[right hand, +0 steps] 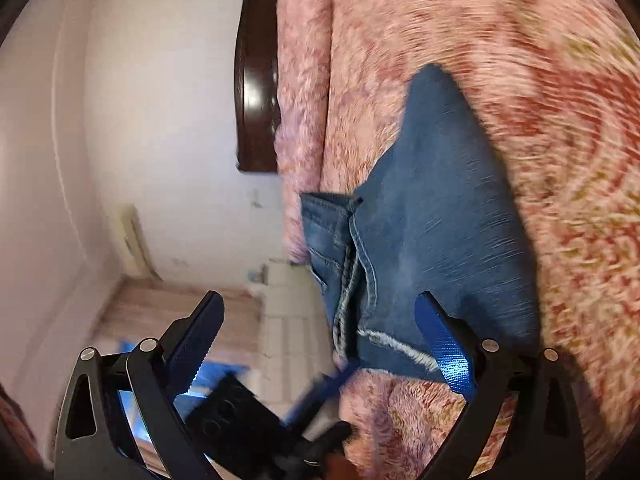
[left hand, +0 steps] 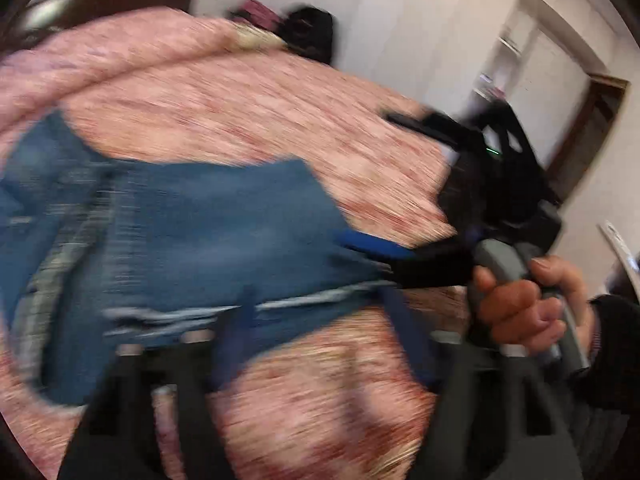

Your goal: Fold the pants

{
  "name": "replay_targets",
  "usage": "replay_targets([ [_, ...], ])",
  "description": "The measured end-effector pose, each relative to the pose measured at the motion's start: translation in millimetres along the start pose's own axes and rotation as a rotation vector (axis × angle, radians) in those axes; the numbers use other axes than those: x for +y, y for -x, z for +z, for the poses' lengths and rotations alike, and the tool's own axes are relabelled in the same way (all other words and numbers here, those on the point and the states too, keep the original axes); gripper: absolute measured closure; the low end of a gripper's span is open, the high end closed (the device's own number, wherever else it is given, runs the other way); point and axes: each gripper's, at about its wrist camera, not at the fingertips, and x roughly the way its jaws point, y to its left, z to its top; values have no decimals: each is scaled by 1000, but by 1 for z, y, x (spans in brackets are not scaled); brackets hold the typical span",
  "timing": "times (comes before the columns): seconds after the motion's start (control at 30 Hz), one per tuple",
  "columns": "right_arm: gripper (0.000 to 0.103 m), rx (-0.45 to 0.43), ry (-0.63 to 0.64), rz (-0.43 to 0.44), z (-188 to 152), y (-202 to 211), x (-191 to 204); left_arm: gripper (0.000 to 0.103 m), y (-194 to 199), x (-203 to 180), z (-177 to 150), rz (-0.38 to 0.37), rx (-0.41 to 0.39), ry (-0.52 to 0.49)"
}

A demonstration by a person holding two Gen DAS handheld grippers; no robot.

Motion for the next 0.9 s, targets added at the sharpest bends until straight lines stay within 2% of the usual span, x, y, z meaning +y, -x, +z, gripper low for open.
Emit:
replay_targets([
  [0.07,8,21,7,-5,2,-13,12,13,24,31,-1,85,-61,85],
  [0.13,8,51,14,-25,11,-38,26,8,34,56,-6,120,-93,171],
  [0.2,8,77,34,-71,27,-75,45,8,32,82,-12,156,-85,258],
  [0.33,8,112,78,-167,55,-136,69,8,14,111,-35,159,-38,389],
  [0.43,8,133,90,-256,78,-181,70,7,7,111,-43,163,-12,375],
  [0.5,20,162,115,-317,88,-207,67,5,3,107,-45,163,0,359],
  [0.53,23,184,112,-361,91,-215,63,5,0,107,-44,166,4,354],
  [0.57,23,203,109,-438,94,-227,58,5,1,105,-44,165,4,350],
  [0.8,23,294,195,-620,84,-269,43,2,-5,103,-43,144,0,361],
  [0.83,27,311,219,-641,81,-276,43,2,-11,108,-36,145,0,363],
  [0.87,42,320,247,-650,80,-282,45,2,-12,110,-34,144,-1,365],
  [0.9,51,330,304,-700,77,-288,48,2,-13,110,-34,141,-3,368],
])
